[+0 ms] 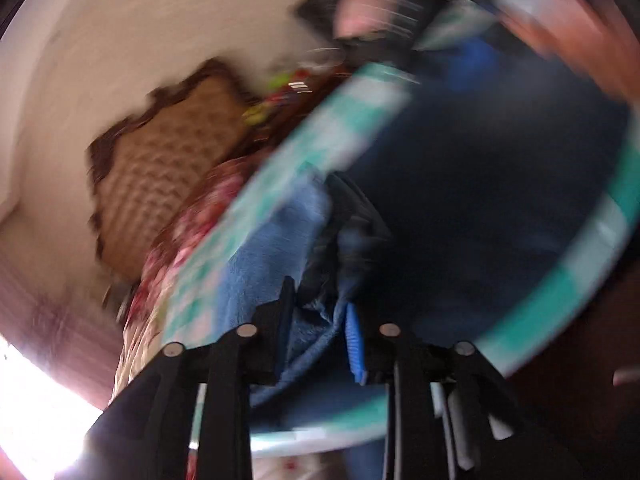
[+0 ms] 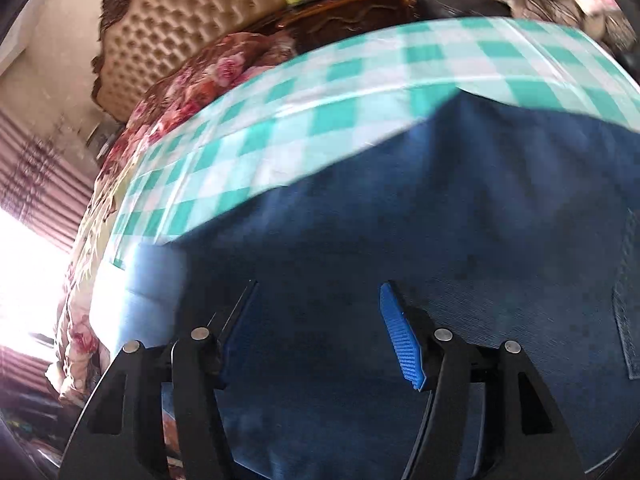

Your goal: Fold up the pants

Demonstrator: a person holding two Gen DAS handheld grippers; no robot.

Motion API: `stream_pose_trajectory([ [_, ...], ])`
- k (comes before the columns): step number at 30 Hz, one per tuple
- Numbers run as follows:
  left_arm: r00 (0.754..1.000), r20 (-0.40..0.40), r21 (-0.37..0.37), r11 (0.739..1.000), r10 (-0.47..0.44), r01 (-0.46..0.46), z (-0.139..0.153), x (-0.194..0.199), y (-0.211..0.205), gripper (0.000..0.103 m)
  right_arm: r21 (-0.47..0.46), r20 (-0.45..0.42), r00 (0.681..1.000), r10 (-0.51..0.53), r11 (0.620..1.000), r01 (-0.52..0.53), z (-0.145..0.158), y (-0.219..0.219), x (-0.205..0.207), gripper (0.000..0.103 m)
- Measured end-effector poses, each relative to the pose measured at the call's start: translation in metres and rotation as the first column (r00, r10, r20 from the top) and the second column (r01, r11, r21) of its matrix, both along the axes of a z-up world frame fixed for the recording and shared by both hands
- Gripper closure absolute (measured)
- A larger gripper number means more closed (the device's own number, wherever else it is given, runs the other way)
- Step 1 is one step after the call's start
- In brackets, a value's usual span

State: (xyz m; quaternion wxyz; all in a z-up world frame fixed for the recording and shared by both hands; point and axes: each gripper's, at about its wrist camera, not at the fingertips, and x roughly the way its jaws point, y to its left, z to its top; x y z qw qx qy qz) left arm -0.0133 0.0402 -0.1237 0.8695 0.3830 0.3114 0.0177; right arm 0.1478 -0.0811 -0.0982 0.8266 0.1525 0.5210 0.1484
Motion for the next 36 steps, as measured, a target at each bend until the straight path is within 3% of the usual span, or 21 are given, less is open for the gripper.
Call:
stream_pose_trajectory([
  [1,1.000,0.010,0.041,0.999,-0.008,0.008,-0.016,-0.006,-0.013,0.062,0.002,-0.006,1.000,-0.002,1.000,0.002,-0.001,-0.005,-0.001,0.043],
  [3,0.998,0.057,0.062,0.998,0.017,-0.021,-0.022,-0.012,-0.018,0.061,0.007,-0.011,1.000,-0.003,1.000,0.003,-0.002,-0.013,-0.006,0.043],
  [7,0.998,0.034,-0.021,0.998,0.058,-0.057,-0.012,-0.005,-0.004,0.046,0.047,-0.044,0.999,0.021,0.999,-0.018,-0.007,-0.014,-0.008,0.043],
  [9,0.999,0.012,-0.054,0.997,0.048,-0.047,-0.008,0.002,0.001,0.045,0.065,-0.051,0.998,0.047,0.997,-0.044,-0.007,-0.009,-0.008,0.043],
  [12,1.000,-0.020,-0.096,0.995,0.008,-0.010,-0.008,0.011,0.007,0.052,0.107,-0.064,0.993,0.094,0.990,-0.087,-0.005,0.001,-0.009,0.043],
  [13,0.999,-0.042,-0.119,0.993,-0.013,0.008,-0.009,0.014,0.008,0.067,0.119,-0.072,0.992,0.102,0.989,-0.093,-0.004,0.003,-0.010,0.043],
  [14,0.998,-0.059,-0.132,0.991,-0.028,0.020,-0.009,0.013,0.007,0.075,0.130,-0.084,0.990,0.112,0.986,-0.100,-0.004,0.007,-0.010,0.042],
  [16,0.998,-0.053,-0.158,0.987,-0.025,0.016,-0.007,0.013,0.009,0.082,0.160,-0.114,0.984,0.134,0.980,-0.115,-0.005,0.013,-0.010,0.040],
  [21,1.000,-0.010,-0.298,0.955,0.012,-0.014,0.018,0.009,0.029,0.085,0.287,-0.213,0.957,0.197,0.949,-0.132,-0.014,0.033,-0.007,0.036],
  [26,0.999,0.016,-0.352,0.936,0.029,-0.021,0.034,0.007,0.039,0.086,0.339,-0.280,0.929,0.243,0.930,-0.142,-0.020,0.061,0.000,0.036],
  [33,0.999,0.038,-0.360,0.933,0.033,-0.017,0.044,-0.001,0.037,0.087,0.361,-0.295,0.911,0.287,0.917,-0.172,-0.030,0.097,0.013,0.036],
  [34,0.999,0.041,-0.355,0.935,0.032,-0.016,0.044,-0.004,0.035,0.087,0.348,-0.285,0.915,0.285,0.920,-0.178,-0.030,0.101,0.016,0.042],
  [35,0.999,0.044,-0.346,0.938,0.031,-0.014,0.042,-0.004,0.031,0.088,0.312,-0.260,0.924,0.279,0.930,-0.193,-0.028,0.107,0.020,0.067],
  [36,0.998,0.049,-0.332,0.943,0.032,-0.014,0.042,-0.005,0.027,0.088,0.270,-0.230,0.932,0.279,0.939,-0.214,-0.026,0.111,0.022,0.082],
])
